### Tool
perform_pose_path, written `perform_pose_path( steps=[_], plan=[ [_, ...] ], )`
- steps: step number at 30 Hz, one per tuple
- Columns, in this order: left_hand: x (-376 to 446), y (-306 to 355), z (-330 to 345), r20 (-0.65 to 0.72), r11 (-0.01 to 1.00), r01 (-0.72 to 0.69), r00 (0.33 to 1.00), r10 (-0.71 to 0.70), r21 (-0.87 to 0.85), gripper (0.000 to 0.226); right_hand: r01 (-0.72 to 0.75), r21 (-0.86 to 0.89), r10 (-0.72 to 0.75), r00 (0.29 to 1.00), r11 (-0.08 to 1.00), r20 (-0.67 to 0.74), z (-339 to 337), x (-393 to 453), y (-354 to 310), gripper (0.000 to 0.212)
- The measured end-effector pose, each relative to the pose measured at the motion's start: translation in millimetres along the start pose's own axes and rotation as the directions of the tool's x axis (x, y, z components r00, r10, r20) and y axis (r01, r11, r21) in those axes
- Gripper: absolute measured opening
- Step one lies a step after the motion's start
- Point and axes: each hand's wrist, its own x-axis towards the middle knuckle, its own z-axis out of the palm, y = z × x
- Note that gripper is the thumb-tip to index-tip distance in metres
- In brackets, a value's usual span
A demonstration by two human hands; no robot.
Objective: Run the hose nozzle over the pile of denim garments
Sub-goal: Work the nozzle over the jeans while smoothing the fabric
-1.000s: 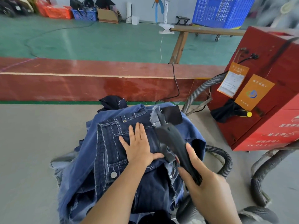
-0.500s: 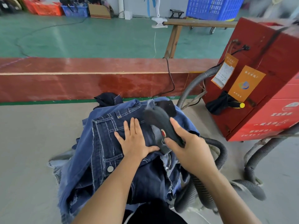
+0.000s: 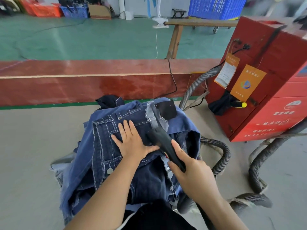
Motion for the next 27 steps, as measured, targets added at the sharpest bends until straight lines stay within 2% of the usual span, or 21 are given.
perform_pose_path(
  steps=[4,8,11,14,21,23,27],
  plan=[
    [-1,2,1,0.022,0.998,0.004,1.0,-0.005,0.063,0.147,0.031,-0.087,-0.034,0.999,0.996,-0.029,13,26,-11,0.06],
    [-1,1,1,0.016,0.999,0.0,1.0,-0.001,0.042,0.144,0.066,0.0,-0.066,0.998,0.998,0.02,3,64,-25,0.06],
    [-2,1,0,0.022,0.999,0.0,1.0,-0.001,0.042,0.147,0.105,0.075,-0.098,0.991,0.992,-0.092,-11,66,-26,0.061],
    [-2,2,-2,0.036,0.999,-0.004,0.999,0.003,0.044,0.148,0.123,0.061,-0.109,0.975,0.991,-0.191,-22,48,-14,0.061],
    [-3,3,0,0.029,0.997,-0.005,1.0,0.003,0.079,0.148,0.036,-0.079,-0.036,0.999,0.996,-0.004,-4,13,6,0.06],
    [-4,5,0,0.028,0.996,-0.005,1.0,0.002,0.092,0.147,0.02,-0.115,-0.02,1.0,0.993,0.007,4,18,0,0.06],
    [-3,5,1,0.031,0.996,-0.009,0.999,0.006,0.087,0.142,0.052,-0.06,-0.05,0.998,0.997,0.022,12,53,-16,0.06]
  ],
)
